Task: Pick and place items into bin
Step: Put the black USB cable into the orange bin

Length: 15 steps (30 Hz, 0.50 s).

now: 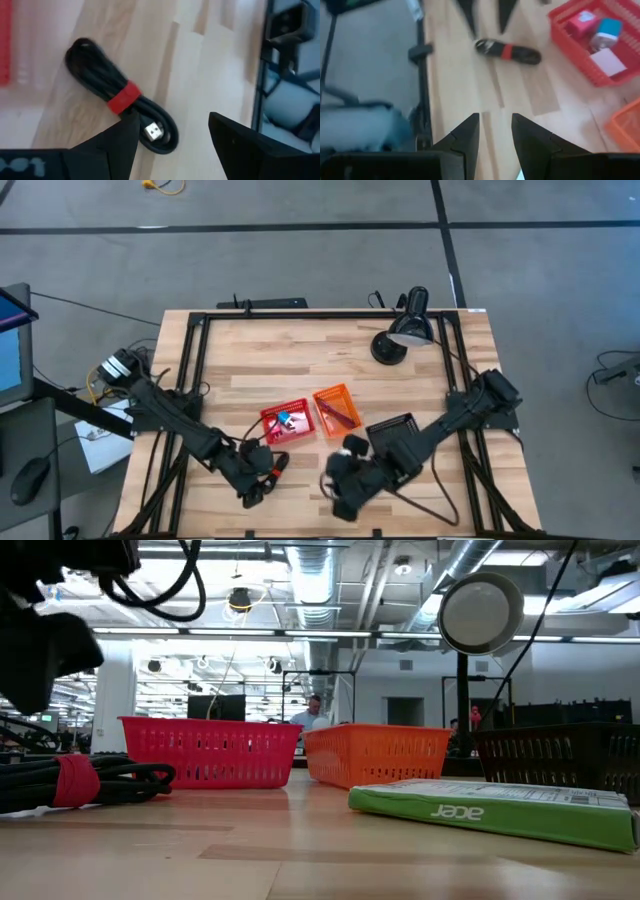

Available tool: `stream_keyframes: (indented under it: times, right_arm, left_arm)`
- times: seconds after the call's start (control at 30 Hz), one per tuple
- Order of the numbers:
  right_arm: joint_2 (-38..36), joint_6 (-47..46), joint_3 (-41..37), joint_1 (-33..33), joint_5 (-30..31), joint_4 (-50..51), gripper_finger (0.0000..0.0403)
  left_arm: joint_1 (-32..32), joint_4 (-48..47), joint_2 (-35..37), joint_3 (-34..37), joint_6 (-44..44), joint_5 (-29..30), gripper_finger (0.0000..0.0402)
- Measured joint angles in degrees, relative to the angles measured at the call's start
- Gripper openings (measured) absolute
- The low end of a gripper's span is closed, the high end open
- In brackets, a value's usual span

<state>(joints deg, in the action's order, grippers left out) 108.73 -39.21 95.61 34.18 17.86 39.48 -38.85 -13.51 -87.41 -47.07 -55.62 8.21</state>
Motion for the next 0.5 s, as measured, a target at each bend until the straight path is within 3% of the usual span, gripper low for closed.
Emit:
stream_keyframes:
  times: [0.33, 0.5]
  right_arm:
    - [0.00, 5.15, 0.00, 3.70, 6.33, 1.68, 0.0108]
    - [0.00, 5.37, 0.00, 4.48, 9.24, 4.24, 0.0108]
  left_arm:
    - [1.97, -0.58, -0.92, -0.08, -9.63, 9.04, 0.0229]
    - [3.04, -4.22, -0.92, 0.20, -10.81, 8.01, 0.0229]
